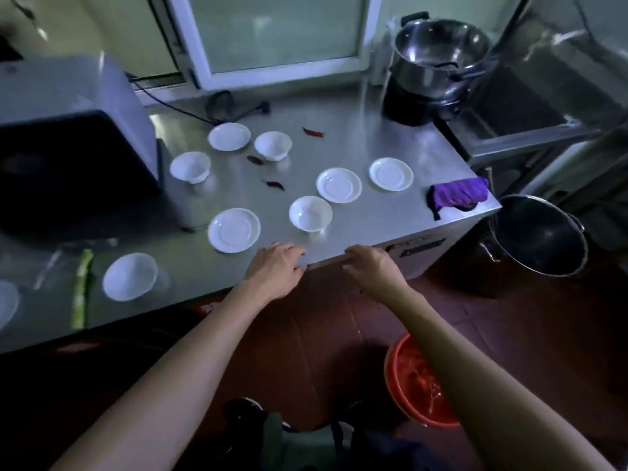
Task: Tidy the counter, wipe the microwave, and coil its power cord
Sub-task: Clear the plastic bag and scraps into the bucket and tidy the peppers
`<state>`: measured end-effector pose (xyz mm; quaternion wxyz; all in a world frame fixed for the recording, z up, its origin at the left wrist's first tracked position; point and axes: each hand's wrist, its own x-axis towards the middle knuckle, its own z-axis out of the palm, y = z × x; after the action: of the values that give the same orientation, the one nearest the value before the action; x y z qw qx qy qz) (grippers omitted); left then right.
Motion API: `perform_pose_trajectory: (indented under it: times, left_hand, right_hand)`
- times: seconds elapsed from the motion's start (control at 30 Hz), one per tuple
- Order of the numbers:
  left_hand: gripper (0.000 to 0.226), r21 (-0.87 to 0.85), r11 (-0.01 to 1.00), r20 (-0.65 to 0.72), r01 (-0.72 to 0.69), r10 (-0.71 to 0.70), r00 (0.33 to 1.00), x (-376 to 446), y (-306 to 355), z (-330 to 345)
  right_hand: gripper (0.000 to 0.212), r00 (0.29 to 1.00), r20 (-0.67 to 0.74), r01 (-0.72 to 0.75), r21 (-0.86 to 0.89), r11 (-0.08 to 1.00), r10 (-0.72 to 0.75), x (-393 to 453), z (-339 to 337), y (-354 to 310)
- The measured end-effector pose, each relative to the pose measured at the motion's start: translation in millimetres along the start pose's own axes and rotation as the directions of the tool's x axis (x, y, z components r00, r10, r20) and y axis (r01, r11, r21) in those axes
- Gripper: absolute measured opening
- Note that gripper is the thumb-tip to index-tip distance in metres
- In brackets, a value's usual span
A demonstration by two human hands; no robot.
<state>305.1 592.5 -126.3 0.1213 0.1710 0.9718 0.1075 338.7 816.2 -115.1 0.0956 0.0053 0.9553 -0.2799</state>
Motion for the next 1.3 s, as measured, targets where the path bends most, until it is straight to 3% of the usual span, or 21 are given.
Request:
perform_pose_trajectory:
  times: [0.53, 0.93, 1.3]
  left_hand:
    - [0.036, -0.181, 0.939, -0.133, 0.291, -0.317, 0.939, -122, -246, -35]
    - [0.036, -0.263, 0.8, -0.13, 0.539, -0.583, 0.802, -224, -354, -32]
    - [0.045, -0.318, 0.681, -0.086, 0.659, -0.713, 0.696, -258, -442, -31]
  right_hand:
    - [0.044, 0.943, 0.186, 0.287, -0.037, 0.957, -0.275, 69, 136, -244]
    - [0.044, 0.829, 0.387, 0.453, -0.042, 0.89, -0.404, 82, 228, -372]
    - [0.042, 0.723, 0.499, 0.539, 0.026, 0.842, -0.478, 119, 311, -457]
